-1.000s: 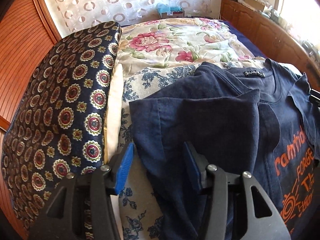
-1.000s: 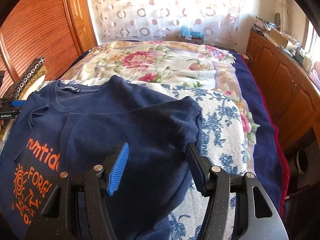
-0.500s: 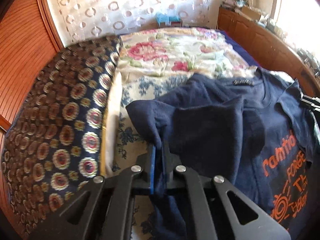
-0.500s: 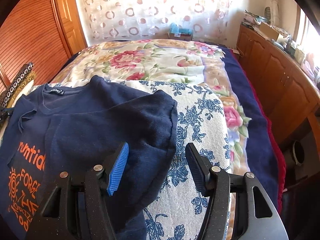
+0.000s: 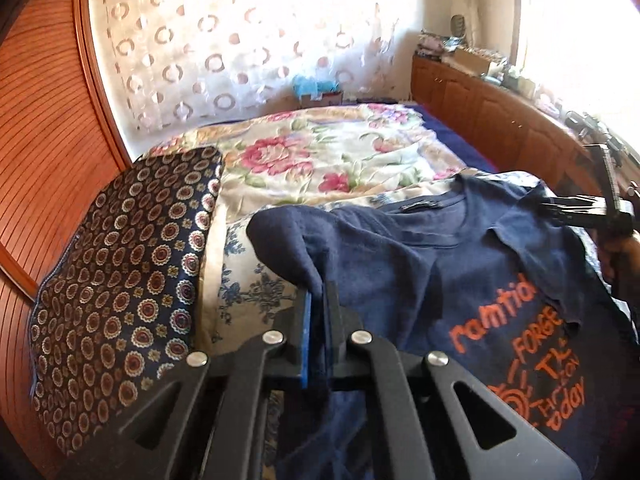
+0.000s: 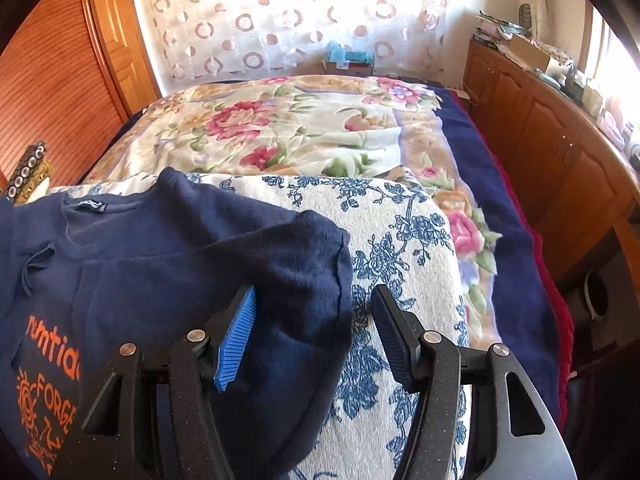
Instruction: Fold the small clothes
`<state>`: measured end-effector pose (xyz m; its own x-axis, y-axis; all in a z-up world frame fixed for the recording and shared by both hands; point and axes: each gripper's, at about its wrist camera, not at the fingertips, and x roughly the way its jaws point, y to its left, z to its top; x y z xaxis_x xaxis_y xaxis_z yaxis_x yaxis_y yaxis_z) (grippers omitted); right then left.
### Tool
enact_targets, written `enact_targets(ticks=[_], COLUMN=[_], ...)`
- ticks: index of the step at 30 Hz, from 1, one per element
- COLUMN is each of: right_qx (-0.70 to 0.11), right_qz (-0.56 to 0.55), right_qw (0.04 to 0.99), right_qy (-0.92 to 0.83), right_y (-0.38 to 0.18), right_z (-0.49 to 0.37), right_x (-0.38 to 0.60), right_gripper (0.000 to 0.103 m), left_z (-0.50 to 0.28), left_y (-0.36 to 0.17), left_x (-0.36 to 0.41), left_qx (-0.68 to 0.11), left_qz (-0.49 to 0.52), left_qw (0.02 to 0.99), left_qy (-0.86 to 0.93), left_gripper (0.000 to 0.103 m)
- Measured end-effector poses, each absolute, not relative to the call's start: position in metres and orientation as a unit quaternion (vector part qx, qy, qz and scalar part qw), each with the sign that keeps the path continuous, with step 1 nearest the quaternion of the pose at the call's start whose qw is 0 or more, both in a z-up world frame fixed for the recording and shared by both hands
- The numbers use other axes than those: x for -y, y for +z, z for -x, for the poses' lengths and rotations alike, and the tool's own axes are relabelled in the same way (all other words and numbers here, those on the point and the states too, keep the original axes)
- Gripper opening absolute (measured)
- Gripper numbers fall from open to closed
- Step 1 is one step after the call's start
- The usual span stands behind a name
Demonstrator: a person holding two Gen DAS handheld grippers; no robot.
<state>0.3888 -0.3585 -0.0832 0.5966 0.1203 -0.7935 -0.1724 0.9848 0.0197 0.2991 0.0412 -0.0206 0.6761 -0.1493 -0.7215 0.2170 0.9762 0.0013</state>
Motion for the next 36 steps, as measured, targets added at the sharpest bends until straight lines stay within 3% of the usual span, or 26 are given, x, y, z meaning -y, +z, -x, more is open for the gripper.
enact_targets(ticks=[1, 2, 10, 21, 28, 36], right_qx=[-0.443, -0.445, -0.353, -0.307, -0.296, -0.335], right_qz=[0.033, 0.034, 0.037, 0.045, 0.031, 0.035], right_qw=[0.891, 0.889, 0.921, 0.931, 0.934, 0.923], right_qy=[0.097, 0.105, 0.163, 0.189, 0.2, 0.188], right_y=[-0.082, -0.08, -0.018, 0.025, 0.035, 0.007], right_z=[-0.388, -0.386, -0.319, -0.203, -0.122, -0.062], right_x=[0.354, 0.352, 0.333, 0.333, 0.348, 0.362], right_gripper=[0.016, 0.007, 0.004, 0.003, 0.003, 0.004], left_z=[-0.297, -0.292, -0.234, -0.113, -0.044, 0.0], left_y=[-0.018, -0.015, 0.015, 0.032, 0.021, -0.001], left_x=[-0.04, -0.04, -0.039, -0.052, -0.068, -0.069], left_qx=[-0.386, -0.381, -0.329, -0.282, -0.282, -0.295], left_qz=[-0.041, -0.039, -0.02, -0.003, 0.016, 0.023], left_qw=[0.916, 0.918, 0.937, 0.952, 0.953, 0.948], left_qy=[-0.101, -0.103, -0.118, -0.123, -0.114, -0.117], left_gripper=[0.002, 0.002, 0.002, 0.002, 0.002, 0.002])
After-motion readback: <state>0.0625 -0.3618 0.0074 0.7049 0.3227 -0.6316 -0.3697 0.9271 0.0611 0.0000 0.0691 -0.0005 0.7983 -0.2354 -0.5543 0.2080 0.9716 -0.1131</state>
